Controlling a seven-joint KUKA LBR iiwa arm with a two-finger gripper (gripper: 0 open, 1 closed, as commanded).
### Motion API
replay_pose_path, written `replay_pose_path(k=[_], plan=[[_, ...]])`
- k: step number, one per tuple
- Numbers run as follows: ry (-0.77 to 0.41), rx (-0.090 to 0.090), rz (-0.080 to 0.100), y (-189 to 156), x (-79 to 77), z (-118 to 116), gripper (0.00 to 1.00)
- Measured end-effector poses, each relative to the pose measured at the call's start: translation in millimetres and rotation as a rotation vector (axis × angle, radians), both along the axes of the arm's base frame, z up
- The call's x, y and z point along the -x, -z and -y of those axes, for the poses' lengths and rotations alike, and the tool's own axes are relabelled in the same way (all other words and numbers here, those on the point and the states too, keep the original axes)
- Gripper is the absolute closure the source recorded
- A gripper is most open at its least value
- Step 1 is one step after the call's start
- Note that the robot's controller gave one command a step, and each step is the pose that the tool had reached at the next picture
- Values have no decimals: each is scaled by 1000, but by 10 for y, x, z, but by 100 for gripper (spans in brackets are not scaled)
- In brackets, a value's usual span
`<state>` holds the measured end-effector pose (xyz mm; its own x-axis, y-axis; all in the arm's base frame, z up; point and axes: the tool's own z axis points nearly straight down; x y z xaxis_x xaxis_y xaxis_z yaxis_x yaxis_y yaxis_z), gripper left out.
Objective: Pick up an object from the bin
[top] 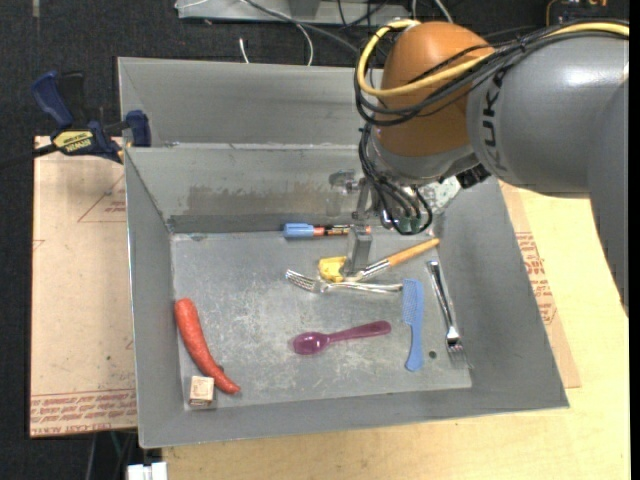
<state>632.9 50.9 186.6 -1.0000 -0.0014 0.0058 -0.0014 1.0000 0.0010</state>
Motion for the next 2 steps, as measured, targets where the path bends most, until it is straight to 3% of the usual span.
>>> replay_pose_path(k=[1,2], plan=[[1,0,8,-54,-15,3,0],[-117,-2,7,747,283,-222,0]])
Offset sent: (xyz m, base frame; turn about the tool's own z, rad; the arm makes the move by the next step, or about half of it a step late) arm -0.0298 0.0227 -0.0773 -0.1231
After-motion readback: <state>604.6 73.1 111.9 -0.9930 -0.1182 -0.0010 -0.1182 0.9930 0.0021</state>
